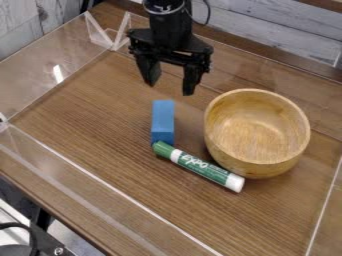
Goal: Put the blue block in the brown bowl
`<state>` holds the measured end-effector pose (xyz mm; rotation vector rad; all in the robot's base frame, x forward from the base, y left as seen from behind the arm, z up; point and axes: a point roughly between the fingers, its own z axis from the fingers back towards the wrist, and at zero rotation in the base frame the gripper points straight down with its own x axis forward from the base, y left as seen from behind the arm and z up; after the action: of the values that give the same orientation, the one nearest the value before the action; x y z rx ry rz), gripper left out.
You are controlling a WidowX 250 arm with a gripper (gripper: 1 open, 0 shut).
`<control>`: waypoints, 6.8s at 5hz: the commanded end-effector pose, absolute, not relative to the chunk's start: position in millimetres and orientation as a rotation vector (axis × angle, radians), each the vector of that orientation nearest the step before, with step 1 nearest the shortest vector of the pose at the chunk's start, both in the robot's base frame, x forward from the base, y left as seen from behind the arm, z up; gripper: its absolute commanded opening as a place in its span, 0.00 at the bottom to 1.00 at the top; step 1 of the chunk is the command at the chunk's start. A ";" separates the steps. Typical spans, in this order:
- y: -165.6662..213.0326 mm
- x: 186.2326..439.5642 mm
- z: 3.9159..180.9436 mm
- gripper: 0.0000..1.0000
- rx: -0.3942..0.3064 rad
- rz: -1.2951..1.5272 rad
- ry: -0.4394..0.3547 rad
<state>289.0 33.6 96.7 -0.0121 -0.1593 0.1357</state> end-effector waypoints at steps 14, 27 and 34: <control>29.1 301.8 77.0 1.00 0.008 0.111 -0.208; 25.2 323.6 84.7 0.00 -0.003 0.032 -0.243; -10.5 331.6 134.2 0.00 -0.026 -0.014 -0.292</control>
<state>323.1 -9.1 103.7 -0.0254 -0.1946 -0.0081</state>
